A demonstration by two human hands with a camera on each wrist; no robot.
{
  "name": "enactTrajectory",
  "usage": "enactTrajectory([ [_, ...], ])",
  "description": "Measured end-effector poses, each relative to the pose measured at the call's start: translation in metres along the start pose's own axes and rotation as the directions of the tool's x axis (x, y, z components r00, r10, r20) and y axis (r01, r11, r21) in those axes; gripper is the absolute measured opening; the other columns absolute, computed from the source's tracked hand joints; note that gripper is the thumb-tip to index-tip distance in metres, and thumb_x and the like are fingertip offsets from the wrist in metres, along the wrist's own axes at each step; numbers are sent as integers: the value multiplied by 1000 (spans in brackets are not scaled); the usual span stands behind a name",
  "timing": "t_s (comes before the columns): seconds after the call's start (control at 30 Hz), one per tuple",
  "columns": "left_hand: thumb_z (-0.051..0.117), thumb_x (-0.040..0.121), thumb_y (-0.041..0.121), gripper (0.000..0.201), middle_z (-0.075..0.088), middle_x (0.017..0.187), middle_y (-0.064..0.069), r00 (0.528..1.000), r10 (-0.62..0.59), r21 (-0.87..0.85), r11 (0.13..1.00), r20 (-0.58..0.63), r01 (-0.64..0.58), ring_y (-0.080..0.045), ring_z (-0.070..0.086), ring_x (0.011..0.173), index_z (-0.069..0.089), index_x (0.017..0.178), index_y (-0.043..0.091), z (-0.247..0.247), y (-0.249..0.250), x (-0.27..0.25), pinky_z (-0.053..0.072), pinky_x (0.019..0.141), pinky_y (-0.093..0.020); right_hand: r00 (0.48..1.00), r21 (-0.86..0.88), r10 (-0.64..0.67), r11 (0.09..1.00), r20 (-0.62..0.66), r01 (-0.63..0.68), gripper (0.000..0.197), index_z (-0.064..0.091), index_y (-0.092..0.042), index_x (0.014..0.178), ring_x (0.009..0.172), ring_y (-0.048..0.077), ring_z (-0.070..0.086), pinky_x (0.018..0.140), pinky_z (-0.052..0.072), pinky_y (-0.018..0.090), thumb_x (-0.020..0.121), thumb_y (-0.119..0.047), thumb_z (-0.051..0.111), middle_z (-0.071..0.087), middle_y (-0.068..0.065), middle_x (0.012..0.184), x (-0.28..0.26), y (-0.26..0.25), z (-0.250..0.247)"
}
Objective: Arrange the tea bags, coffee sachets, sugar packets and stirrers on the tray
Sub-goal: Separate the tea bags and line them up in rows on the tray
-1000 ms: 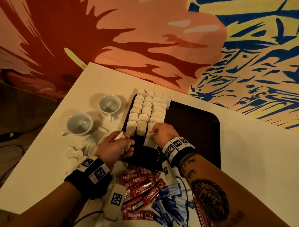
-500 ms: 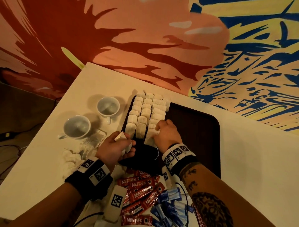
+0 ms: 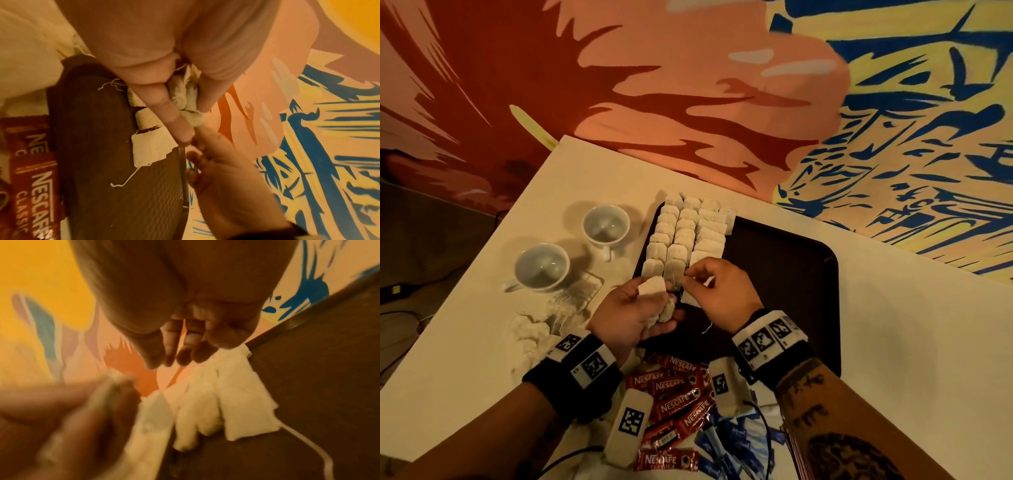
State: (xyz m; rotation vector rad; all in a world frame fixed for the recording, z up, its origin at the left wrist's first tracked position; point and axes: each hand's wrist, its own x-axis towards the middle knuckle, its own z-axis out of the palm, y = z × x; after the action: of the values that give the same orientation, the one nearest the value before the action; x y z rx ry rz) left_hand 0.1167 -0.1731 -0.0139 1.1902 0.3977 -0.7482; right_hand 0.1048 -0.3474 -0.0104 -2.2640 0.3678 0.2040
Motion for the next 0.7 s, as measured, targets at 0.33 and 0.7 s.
enactTrajectory([
  [0.33,67,91,12,15,67,73,-9,992,53,313,946,118,-88,-19,67,66,64,106,13,14,-15,-12,52,56,-29,995,164,-61,985,79,48,7,66,-29,87,73,0,62,69,49,21,90,-33,70,69,-12,82,-26,-3,-2],
  [0.7,69,91,33,14,61,63,-8,999,5,335,942,33,-16,-22,59,57,70,83,21,-1,-28,-11,48,58,-32,998,218,-30,976,53,18,8,75,-25,96,85,2,69,79,55,22,92,-29,69,74,-11,90,-27,15,4],
])
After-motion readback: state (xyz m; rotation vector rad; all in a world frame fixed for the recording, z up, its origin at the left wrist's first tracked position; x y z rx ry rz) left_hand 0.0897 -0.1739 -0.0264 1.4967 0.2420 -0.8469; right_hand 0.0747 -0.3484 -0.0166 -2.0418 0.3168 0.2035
